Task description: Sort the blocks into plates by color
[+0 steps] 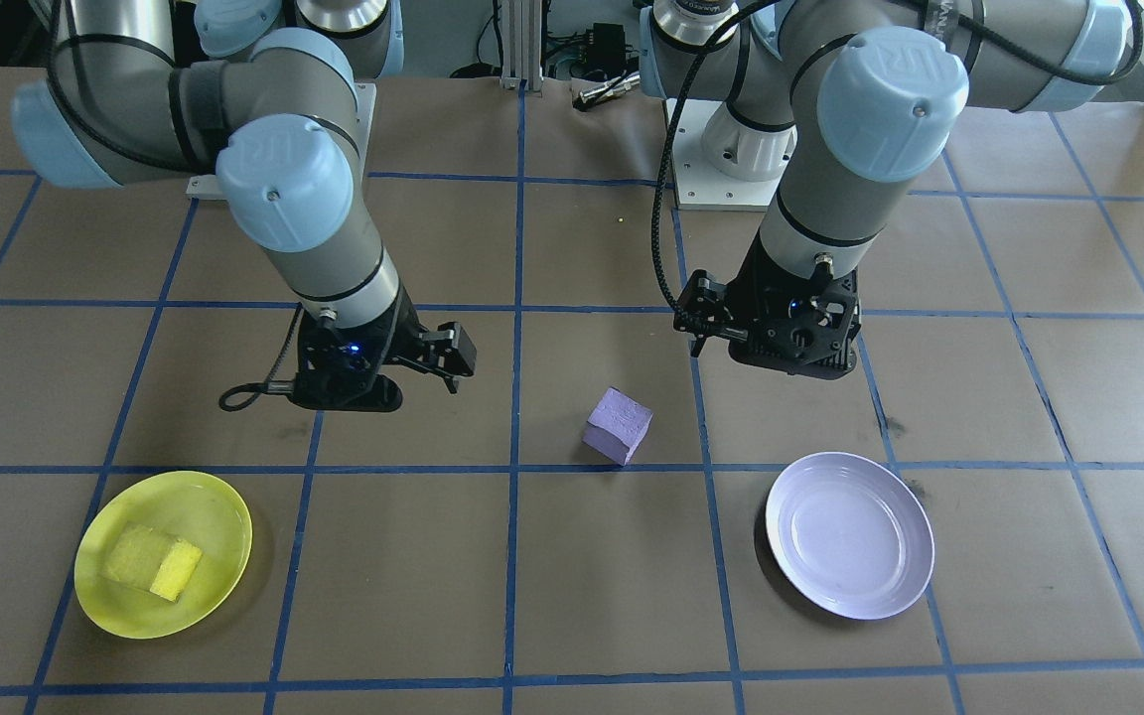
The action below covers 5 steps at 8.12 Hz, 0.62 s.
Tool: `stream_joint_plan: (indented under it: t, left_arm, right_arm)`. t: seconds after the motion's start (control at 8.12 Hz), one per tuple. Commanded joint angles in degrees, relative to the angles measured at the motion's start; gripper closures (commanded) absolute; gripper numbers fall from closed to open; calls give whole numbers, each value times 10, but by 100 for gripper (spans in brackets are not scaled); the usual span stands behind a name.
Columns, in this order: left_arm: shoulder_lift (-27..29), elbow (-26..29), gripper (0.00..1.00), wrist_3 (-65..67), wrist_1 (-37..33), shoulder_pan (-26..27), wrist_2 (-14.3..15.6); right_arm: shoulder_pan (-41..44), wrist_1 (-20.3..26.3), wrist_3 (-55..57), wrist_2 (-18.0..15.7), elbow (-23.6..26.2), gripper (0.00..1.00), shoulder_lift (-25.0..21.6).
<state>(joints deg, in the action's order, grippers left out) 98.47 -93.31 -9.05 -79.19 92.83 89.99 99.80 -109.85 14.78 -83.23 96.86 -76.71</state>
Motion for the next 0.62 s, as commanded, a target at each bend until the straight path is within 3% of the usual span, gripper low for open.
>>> stream_joint_plan:
  t: [0.0,0.12,0.25,0.37,0.49]
  left_arm:
    - [25,-24,0,-40,5,39,-14]
    - [44,-45,0,-40,42,70,-18]
    - [69,-66,0,-41,99,88,-19]
    - [85,-77,0,-44,111,96,-19]
    - [92,-85,0,-41,111,97,-20]
  right_arm:
    - [-74,141,-43,-47,-4,0,-97]
    - [-84,172,-43,-54,-19,0,-112]
    - [-85,208,-43,-86,-50,0,-115]
    - [-84,248,-42,-94,-74,0,-116]
    - [-84,250,-41,-88,-82,0,-117]
